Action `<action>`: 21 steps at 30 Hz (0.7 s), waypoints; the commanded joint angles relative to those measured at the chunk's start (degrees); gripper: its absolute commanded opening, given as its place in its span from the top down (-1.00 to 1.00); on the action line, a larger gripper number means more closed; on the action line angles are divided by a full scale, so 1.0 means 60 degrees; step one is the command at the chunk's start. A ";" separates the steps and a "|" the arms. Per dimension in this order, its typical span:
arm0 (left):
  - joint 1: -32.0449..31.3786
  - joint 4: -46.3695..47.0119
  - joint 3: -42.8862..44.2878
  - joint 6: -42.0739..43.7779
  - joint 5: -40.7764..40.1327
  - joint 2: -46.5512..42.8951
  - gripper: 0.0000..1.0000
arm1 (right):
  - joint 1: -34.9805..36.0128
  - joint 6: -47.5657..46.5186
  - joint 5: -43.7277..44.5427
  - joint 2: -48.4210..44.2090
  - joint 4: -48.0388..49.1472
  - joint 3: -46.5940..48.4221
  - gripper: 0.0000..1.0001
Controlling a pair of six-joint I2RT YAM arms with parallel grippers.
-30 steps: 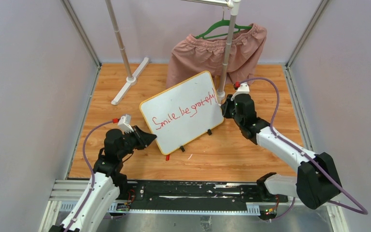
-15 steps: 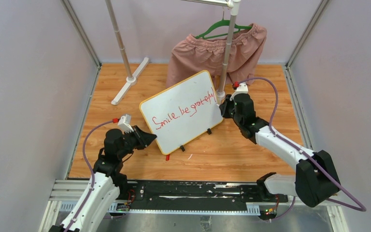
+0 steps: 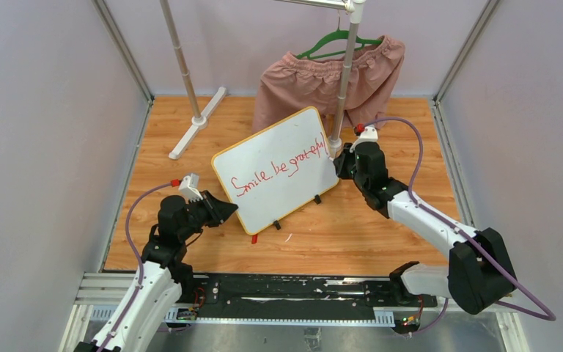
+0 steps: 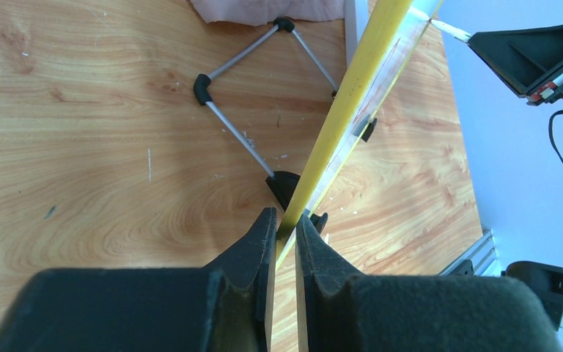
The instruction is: Write a sentence on the whiteboard
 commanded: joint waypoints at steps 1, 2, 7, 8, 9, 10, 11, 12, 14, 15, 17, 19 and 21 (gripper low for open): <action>0.0031 -0.0442 0.0108 0.0147 -0.0335 -0.0014 1.00 | -0.0120 0.0063 0.0349 -0.0092 0.0072 0.0076 1.00; 0.0031 -0.0442 0.0095 0.0149 -0.0324 -0.0011 1.00 | -0.0121 0.0051 0.0346 -0.0116 0.0070 0.0061 1.00; 0.0031 -0.0464 0.0121 0.0134 -0.0323 -0.0003 1.00 | -0.0109 0.0153 -0.0052 -0.0452 0.0142 -0.0015 1.00; 0.0031 -0.0478 0.0130 0.0134 -0.0332 0.0011 1.00 | -0.0110 0.0220 -0.0168 -0.0591 0.0143 -0.0029 1.00; 0.0031 -0.0485 0.0136 0.0134 -0.0346 0.0018 1.00 | -0.0107 0.0326 -0.0278 -0.0751 0.0125 -0.0032 1.00; 0.0031 -0.0493 0.0145 0.0134 -0.0373 0.0026 1.00 | -0.0090 0.0377 -0.0357 -0.0951 0.0053 -0.0020 1.00; 0.0031 -0.0520 0.0158 0.0134 -0.0402 0.0032 1.00 | -0.0069 0.0420 -0.0404 -0.1150 -0.0075 0.0007 1.00; 0.0031 -0.0542 0.0166 0.0134 -0.0420 0.0039 1.00 | -0.0052 0.0423 -0.0411 -0.1376 -0.0195 0.0044 1.00; 0.0031 -0.0544 0.0176 0.0121 -0.0437 0.0045 0.99 | -0.0018 0.0439 -0.0433 -0.1795 -0.0552 0.0151 1.00; 0.0031 -0.0545 0.0168 0.0120 -0.0439 0.0046 0.96 | -0.0024 0.0429 -0.0464 -0.2008 -0.0723 0.0201 1.00; 0.0031 -0.0545 0.0167 0.0098 -0.0432 0.0044 0.86 | -0.0001 0.0435 -0.0519 -0.2442 -0.1076 0.0257 1.00; 0.0031 -0.0545 0.0167 0.0069 -0.0425 0.0036 0.65 | 0.0010 0.0464 -0.0596 -0.2896 -0.1407 0.0262 1.00; 0.0031 -0.0557 0.0154 0.0029 -0.0423 0.0024 0.44 | 0.0015 0.0500 -0.0635 -0.3366 -0.1722 0.0214 1.00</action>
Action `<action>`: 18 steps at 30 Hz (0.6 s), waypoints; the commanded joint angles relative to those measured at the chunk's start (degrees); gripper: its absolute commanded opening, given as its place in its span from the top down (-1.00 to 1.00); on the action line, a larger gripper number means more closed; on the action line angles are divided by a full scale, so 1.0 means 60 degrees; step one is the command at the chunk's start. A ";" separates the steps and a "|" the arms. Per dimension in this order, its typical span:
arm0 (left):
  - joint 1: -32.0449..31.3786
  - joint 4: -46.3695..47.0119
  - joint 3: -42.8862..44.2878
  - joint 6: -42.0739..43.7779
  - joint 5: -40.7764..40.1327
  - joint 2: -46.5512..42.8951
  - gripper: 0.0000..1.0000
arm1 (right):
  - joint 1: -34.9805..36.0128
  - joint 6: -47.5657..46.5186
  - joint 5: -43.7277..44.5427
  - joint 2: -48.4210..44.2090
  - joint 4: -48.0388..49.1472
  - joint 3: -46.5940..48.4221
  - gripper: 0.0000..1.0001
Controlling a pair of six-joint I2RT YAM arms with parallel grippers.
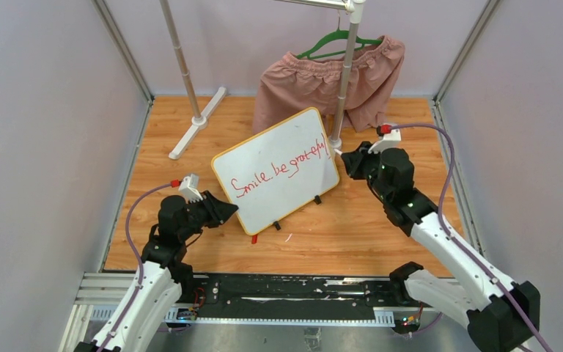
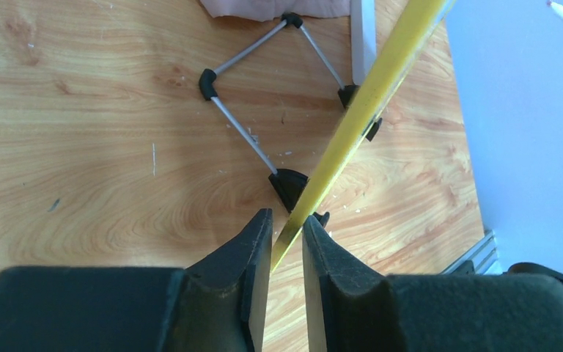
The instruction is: Write a sentence on the whiteboard
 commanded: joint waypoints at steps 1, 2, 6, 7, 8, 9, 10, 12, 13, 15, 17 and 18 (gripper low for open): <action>0.0031 -0.0479 0.0138 0.0013 -0.0408 0.0016 0.35 | 0.0004 0.0204 -0.0256 -0.0986 -0.0916 0.0170 1.00; 0.0031 -0.0531 0.0137 -0.0014 -0.0419 0.0015 0.28 | 0.0011 0.0240 -0.0329 -0.1229 -0.1237 0.0116 1.00; 0.0031 -0.0655 0.0167 -0.0160 -0.0474 -0.0028 0.15 | 0.0026 0.0366 -0.0398 -0.2173 -0.1817 -0.0139 1.00; 0.0031 -0.0730 0.0191 -0.0184 -0.0515 -0.0016 0.11 | 0.0024 0.0350 -0.0359 -0.2365 -0.1948 -0.0185 1.00; 0.0031 -0.0816 0.0234 -0.0200 -0.0560 -0.0014 0.08 | 0.0026 0.0317 -0.0312 -0.2519 -0.2085 -0.0231 1.00; 0.0031 -0.0900 0.0274 -0.0215 -0.0603 -0.0011 0.05 | 0.0026 0.0302 -0.0257 -0.2688 -0.2205 -0.0259 1.00; 0.0031 -0.0986 0.0328 -0.0237 -0.0634 -0.0014 0.02 | 0.0026 0.0296 -0.0213 -0.2837 -0.2339 -0.0275 1.00; 0.0031 -0.1202 0.0421 -0.0280 -0.0745 -0.0018 -0.04 | 0.0036 0.0283 -0.0172 -0.3113 -0.2562 -0.0308 1.00; 0.0031 -0.1313 0.0462 -0.0300 -0.0794 -0.0026 -0.07 | 0.0027 0.0272 -0.0170 -0.3231 -0.2669 -0.0312 1.00; 0.0031 -0.1567 0.0561 -0.0371 -0.0951 -0.0056 -0.21 | 0.0024 0.0256 -0.0169 -0.3439 -0.2853 -0.0327 1.00; 0.0031 -0.1825 0.0648 -0.0501 -0.1102 -0.0096 -0.31 | 0.0026 0.0210 -0.0139 -0.3608 -0.3005 -0.0327 1.00; 0.0031 -0.1977 0.0694 -0.0571 -0.1165 -0.0122 -0.39 | 0.0034 0.0200 -0.0120 -0.3683 -0.3065 -0.0327 1.00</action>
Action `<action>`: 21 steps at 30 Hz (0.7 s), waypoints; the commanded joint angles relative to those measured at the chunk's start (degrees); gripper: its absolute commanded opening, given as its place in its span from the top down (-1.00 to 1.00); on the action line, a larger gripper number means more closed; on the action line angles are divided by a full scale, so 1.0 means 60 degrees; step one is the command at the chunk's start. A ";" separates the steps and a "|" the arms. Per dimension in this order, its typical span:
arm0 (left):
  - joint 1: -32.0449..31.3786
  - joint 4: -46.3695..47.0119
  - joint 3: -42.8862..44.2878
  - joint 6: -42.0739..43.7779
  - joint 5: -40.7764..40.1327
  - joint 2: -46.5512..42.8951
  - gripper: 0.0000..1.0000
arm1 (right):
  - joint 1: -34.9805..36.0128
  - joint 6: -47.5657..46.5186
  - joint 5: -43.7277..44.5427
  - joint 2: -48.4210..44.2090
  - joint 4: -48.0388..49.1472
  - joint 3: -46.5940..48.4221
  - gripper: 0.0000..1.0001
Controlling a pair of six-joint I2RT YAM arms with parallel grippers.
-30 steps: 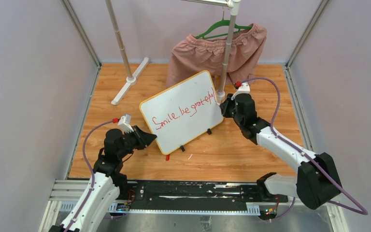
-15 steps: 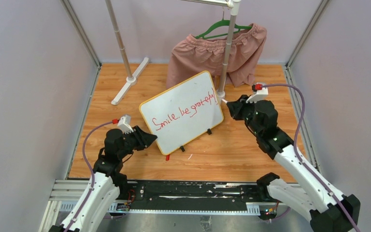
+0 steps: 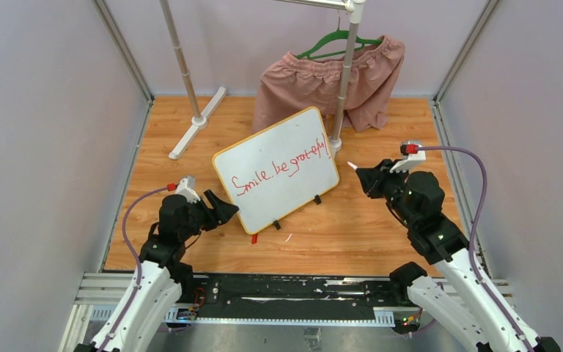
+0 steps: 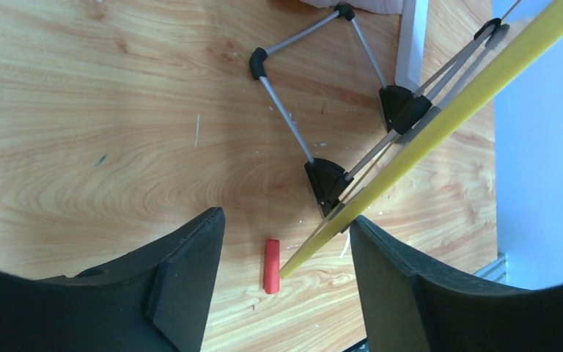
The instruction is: Write a sentence on the whiteboard
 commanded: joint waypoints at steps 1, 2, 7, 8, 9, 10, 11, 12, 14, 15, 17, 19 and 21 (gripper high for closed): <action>0.0031 -0.0842 0.0474 -0.0333 -0.0534 -0.0145 -0.46 | 0.0023 -0.0014 0.0129 -0.0398 -0.0553 -0.0102 1.00; 0.0031 -0.1033 0.0527 -0.0430 -0.0608 -0.0172 -0.51 | 0.0033 -0.0027 0.0136 -0.0454 -0.0593 -0.0109 1.00; 0.0031 -0.2202 0.0895 -0.0847 -0.0917 -0.0383 -0.67 | 0.0026 -0.0059 0.0074 -0.0575 -0.0687 -0.0116 1.00; 0.0031 -0.2398 0.0936 -0.0912 -0.0930 -0.0403 -0.68 | 0.0026 -0.0044 0.0031 -0.0591 -0.0694 -0.0127 1.00; 0.0031 -0.2579 0.0987 -0.0971 -0.0930 -0.0409 -0.68 | 0.0026 -0.0024 0.0000 -0.0626 -0.0706 -0.0164 1.00; 0.0031 -0.2841 0.1023 -0.1046 -0.0948 -0.0441 -0.69 | 0.0026 -0.0002 -0.0030 -0.0677 -0.0717 -0.0192 1.00; 0.0031 -0.3041 0.1066 -0.1136 -0.0991 -0.0480 -0.69 | 0.0026 0.0020 -0.0048 -0.0725 -0.0731 -0.0215 1.00; 0.0031 -0.3230 0.1106 -0.1217 -0.0987 -0.0503 -0.70 | 0.0026 0.0021 -0.0067 -0.0771 -0.0749 -0.0242 1.00; 0.0031 -0.3621 0.1196 -0.1299 -0.0939 -0.0550 -0.70 | 0.0026 0.0045 -0.0100 -0.0857 -0.0788 -0.0251 1.00; 0.0031 -0.3847 0.1252 -0.1336 -0.0906 -0.0579 -0.70 | 0.0019 0.0042 -0.0125 -0.0901 -0.0827 -0.0248 1.00; 0.0031 -0.4264 0.1391 -0.1291 -0.0839 -0.0600 -0.71 | 0.0026 0.0063 -0.0139 -0.0987 -0.0875 -0.0255 1.00; 0.0031 -0.4671 0.1548 -0.1182 -0.0847 -0.0579 -0.71 | 0.0026 0.0098 -0.0163 -0.1055 -0.0884 -0.0276 1.00; 0.0004 -0.4989 0.1662 -0.1089 -0.0819 -0.0585 -0.71 | 0.0026 0.0144 -0.0226 -0.1093 -0.0913 -0.0298 1.00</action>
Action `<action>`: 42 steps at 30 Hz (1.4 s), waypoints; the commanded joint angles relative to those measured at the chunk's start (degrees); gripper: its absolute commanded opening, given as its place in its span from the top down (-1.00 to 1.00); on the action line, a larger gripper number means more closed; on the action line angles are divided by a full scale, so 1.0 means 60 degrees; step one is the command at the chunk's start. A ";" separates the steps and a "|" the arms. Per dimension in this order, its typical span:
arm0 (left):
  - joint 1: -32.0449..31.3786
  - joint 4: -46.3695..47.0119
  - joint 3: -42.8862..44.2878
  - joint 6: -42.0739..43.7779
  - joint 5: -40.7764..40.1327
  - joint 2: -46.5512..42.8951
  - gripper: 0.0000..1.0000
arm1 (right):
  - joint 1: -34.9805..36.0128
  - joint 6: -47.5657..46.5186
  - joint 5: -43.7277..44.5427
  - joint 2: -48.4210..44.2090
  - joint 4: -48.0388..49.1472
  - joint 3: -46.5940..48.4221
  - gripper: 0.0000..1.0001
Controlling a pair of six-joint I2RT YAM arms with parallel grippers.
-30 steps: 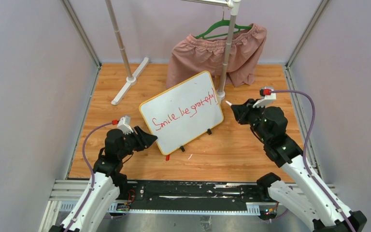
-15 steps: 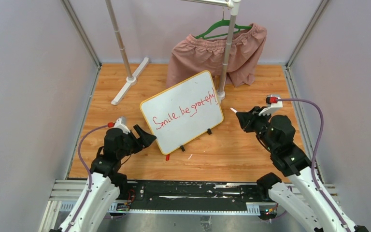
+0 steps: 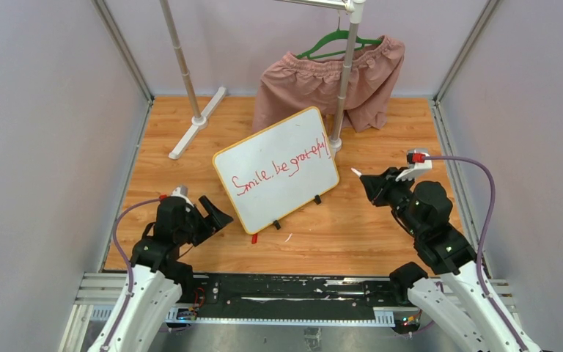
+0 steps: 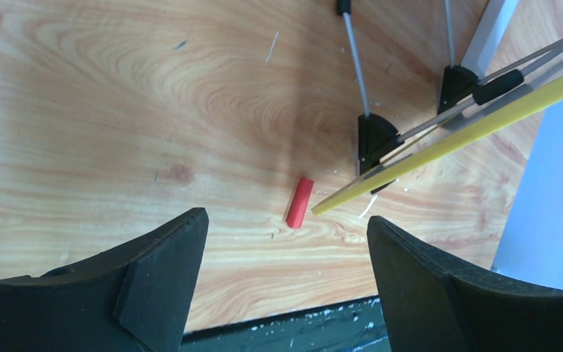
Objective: Write a sentence on the whiteboard
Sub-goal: Write a sentence on the whiteboard, then pick up the pen cap from the center of the board.
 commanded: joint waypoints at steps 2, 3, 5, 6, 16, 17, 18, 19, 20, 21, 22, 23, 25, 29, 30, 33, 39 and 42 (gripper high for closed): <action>-0.0047 -0.1154 0.0496 0.0136 0.0347 -0.0137 -0.71 | 0.0026 0.0163 -0.0319 -0.0205 -0.0066 -0.0145 1.00; -0.0088 -0.1177 0.0497 0.0200 0.0571 -0.0154 -0.70 | 0.0026 0.0163 -0.0365 -0.0213 -0.0094 -0.0146 1.00; -0.0233 -0.1213 0.0532 0.0379 0.0902 -0.0211 -0.68 | 0.0026 0.0158 -0.0456 -0.0207 -0.0137 -0.0146 1.00; -0.0350 -0.1257 0.0551 0.0497 0.0965 -0.0253 -0.66 | 0.0026 0.0155 -0.0466 -0.0213 -0.0156 -0.0134 1.00; -0.2657 -0.1217 0.0649 0.0469 -0.0969 0.0024 -0.65 | 0.0026 0.0100 -0.0467 -0.0112 -0.0044 -0.0303 1.00; -0.2677 -0.1205 0.0598 0.0386 -0.1078 -0.0126 -0.65 | 0.0026 0.0104 -0.0467 -0.0071 -0.0047 -0.0294 1.00; -0.2689 -0.1192 0.0524 0.0273 -0.1187 -0.0317 -0.65 | 0.0019 0.0102 -0.0744 -0.0037 -0.0026 -0.0293 1.00; -0.2724 -0.1143 0.0438 0.0158 -0.1290 -0.0478 -0.65 | 0.0022 0.0093 -0.0800 -0.0007 -0.0012 -0.0293 1.00; -0.2798 -0.1053 0.0361 0.0023 -0.1375 -0.0595 -0.65 | 0.0026 0.0090 -0.0815 0.0026 0.0017 -0.0297 1.00; -0.2948 -0.0909 0.0245 -0.0111 -0.1508 -0.0652 -0.65 | 0.0026 0.0081 -0.0826 0.0058 0.0058 -0.0317 1.00; -0.3148 -0.0747 0.0119 -0.0273 -0.1711 -0.0667 -0.66 | 0.0026 0.0086 -0.0840 0.0089 0.0114 -0.0342 1.00; -0.3404 -0.0639 0.0023 -0.0401 -0.1854 -0.0657 -0.66 | 0.0026 0.0100 -0.0854 0.0137 0.0169 -0.0361 1.00; -0.4016 -0.0430 -0.0162 -0.0632 -0.2625 -0.0615 -0.67 | 0.0026 0.0112 -0.0936 0.0266 0.0264 -0.0373 1.00; -0.5158 0.0260 -0.0722 -0.0847 -0.3685 -0.0491 -0.62 | 0.0022 0.0100 -0.1009 0.0383 0.0317 -0.0366 1.00; -0.5305 0.0452 -0.0910 -0.0831 -0.3739 -0.0467 -0.61 | 0.0024 0.0085 -0.1009 0.0394 0.0309 -0.0366 1.00; -0.5516 0.1122 -0.1535 -0.0734 -0.3706 -0.0653 -0.59 | 0.0026 0.0018 -0.1004 0.0387 0.0262 -0.0352 1.00; -0.5535 0.1899 -0.2109 0.0078 -0.3740 -0.1533 -0.58 | 0.0026 -0.0013 -0.1009 0.0335 0.0180 -0.0323 1.00; -0.5535 0.1965 -0.2096 0.0532 -0.3793 -0.1351 -0.54 | 0.0019 -0.0021 -0.0974 0.0250 0.0147 -0.0361 1.00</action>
